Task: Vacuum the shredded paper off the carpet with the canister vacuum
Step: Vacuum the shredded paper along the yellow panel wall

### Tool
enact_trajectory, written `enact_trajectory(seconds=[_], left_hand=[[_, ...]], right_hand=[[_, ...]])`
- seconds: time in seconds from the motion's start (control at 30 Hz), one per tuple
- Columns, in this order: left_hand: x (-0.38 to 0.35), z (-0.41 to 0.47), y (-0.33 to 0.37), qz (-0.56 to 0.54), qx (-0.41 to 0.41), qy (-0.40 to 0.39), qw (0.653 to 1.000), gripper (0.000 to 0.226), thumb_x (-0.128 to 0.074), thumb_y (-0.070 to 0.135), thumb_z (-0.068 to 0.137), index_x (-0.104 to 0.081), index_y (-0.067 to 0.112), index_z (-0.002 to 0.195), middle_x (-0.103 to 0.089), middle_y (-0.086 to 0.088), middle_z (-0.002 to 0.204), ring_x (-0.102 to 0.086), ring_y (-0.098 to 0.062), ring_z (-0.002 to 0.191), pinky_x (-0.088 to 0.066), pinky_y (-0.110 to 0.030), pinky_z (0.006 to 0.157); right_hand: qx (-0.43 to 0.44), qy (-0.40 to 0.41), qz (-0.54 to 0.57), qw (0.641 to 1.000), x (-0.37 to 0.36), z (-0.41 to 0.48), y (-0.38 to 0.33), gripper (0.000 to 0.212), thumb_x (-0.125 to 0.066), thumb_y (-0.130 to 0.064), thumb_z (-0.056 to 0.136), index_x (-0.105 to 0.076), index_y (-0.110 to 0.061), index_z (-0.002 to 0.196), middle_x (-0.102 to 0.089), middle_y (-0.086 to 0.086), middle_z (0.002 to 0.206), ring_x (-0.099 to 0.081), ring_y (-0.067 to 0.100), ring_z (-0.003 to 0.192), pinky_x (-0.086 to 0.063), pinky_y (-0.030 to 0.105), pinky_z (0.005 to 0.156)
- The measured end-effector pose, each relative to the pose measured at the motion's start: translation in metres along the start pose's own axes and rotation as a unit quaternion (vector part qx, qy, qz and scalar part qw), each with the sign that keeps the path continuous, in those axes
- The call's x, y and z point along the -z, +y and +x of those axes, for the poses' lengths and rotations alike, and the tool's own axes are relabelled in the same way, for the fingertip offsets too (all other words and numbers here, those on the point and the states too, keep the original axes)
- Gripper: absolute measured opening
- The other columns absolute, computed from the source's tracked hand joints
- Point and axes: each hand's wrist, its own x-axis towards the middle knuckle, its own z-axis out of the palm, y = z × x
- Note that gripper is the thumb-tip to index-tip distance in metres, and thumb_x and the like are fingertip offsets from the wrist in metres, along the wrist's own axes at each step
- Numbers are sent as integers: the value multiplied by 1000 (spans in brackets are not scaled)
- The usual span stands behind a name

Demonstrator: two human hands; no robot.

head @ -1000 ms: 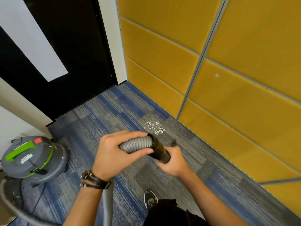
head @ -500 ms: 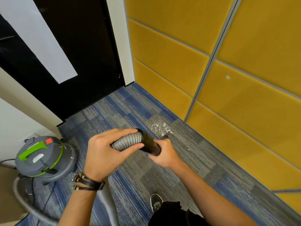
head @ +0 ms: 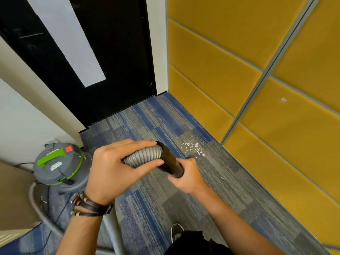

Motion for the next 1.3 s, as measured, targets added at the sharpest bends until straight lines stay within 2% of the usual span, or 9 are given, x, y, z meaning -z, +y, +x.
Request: enact_trajectory(seconds=[0.17, 0.3, 0.43, 0.67, 0.9, 1.1, 1.3], left_hand=[[-9, 2, -14, 18, 33, 5, 999, 42, -89, 48, 78, -82, 23, 112, -77, 11, 102, -74, -5, 91, -62, -36, 81], [-14, 4, -19, -15, 65, 5, 998, 44, -90, 48, 76, -81, 24, 111, -77, 13, 98, -74, -7, 87, -60, -30, 78], [-21, 8, -19, -49, 77, -1, 996, 44, -91, 48, 73, -81, 26, 110, -77, 13, 98, -75, -10, 88, -58, -27, 79], [-39, 12, -7, 8, 45, 26, 999, 42, -89, 48, 78, -81, 26, 113, -75, 16, 97, -72, -3, 88, -59, -28, 81], [-50, 13, -15, 16, 21, -5, 1000, 43, -87, 51, 81, -81, 27, 115, -76, 15, 100, -72, -1, 90, -61, -34, 79], [-45, 9, -18, -22, 26, -15, 999, 44, -87, 54, 79, -81, 27, 113, -74, 20, 100, -72, 0, 91, -60, -29, 81], [-41, 1, -22, 33, 36, 13, 999, 41, -86, 50, 81, -81, 29, 115, -74, 19, 99, -70, 4, 90, -61, -30, 81]], right_hand=[[3, -47, -6, 999, -8, 33, 10, 49, -75, -11, 70, -55, -55, 67, -52, -21, 54, -46, 3, 47, -33, 18, 52], [7, -59, -1, 998, -4, 38, 12, 52, -76, -4, 71, -53, -50, 67, -56, -27, 57, -53, -2, 50, -33, 7, 53], [8, -36, -13, 999, 7, 27, 24, 48, -76, -6, 70, -51, -46, 67, -53, -23, 52, -52, -2, 49, -32, 7, 53], [16, 7, -3, 1000, 18, 30, 35, 40, -73, -14, 66, -46, -43, 62, -53, -23, 55, -46, 3, 45, -28, 9, 50], [0, -31, 16, 999, 12, 44, 45, 38, -73, -11, 72, -47, -38, 64, -49, -19, 54, -42, 2, 48, -31, 14, 51], [-8, -21, -1, 1000, 13, 28, 51, 45, -77, -7, 71, -51, -43, 66, -56, -25, 59, -49, -1, 49, -32, 9, 53], [-5, -21, -21, 1000, 13, 34, 47, 35, -76, -16, 70, -55, -44, 67, -54, -18, 55, -51, 2, 48, -36, 14, 52]])
